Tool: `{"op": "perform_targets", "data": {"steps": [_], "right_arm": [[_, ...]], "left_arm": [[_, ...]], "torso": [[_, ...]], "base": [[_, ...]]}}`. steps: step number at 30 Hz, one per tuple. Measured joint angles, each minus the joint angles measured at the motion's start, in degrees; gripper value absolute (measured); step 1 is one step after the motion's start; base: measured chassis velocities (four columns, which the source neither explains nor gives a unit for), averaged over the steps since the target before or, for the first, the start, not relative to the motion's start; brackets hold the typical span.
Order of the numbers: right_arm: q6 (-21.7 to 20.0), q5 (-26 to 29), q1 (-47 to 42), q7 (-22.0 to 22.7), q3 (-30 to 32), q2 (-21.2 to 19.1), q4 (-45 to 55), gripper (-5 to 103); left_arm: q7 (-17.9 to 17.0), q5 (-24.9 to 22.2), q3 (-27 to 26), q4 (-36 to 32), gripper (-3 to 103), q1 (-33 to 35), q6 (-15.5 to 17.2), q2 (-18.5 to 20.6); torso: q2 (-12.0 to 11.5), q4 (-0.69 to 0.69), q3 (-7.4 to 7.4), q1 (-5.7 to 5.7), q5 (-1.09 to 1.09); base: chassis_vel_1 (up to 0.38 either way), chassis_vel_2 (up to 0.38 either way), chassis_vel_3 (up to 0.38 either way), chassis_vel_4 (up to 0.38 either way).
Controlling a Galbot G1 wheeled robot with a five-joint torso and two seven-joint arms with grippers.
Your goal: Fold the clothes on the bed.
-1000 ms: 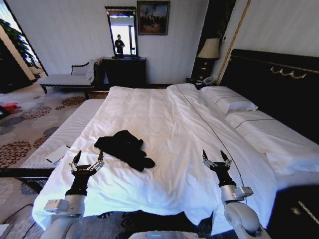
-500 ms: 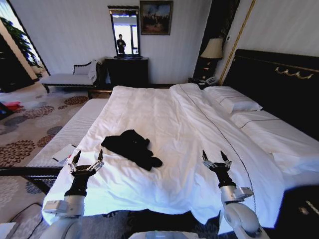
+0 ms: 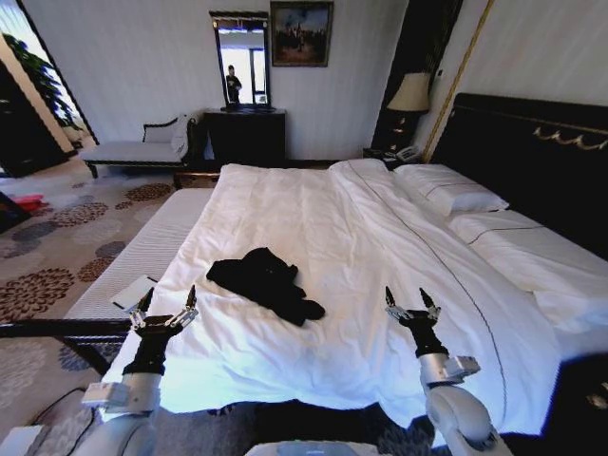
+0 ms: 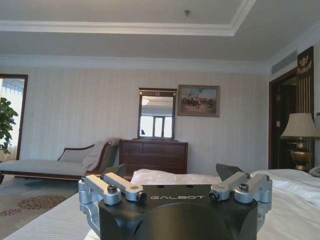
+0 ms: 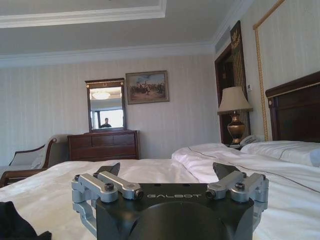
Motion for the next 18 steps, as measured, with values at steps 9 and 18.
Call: {"op": "perform_targets", "data": {"steps": [9, 18], "right_arm": [[0.50, 0.01, 0.43, 0.10, -0.27, 0.28, -0.66, 100], [1.58, 0.33, 1.07, 1.33, -1.29, 0.59, -0.87, 100]], "left_arm": [[0.00, 0.43, 0.36, 0.41, 100, -0.14, -0.12, -0.18], [0.01, 0.97, 0.48, 0.61, 100, -0.06, -0.40, -0.31]], "torso": [[0.00, 0.02, 0.01, 0.00, -0.02], [0.00, 0.03, 0.01, 0.03, -0.03]], "base": [[0.098, 0.227, -0.098, -0.235], [0.051, 0.148, -0.050, -0.152]]}}
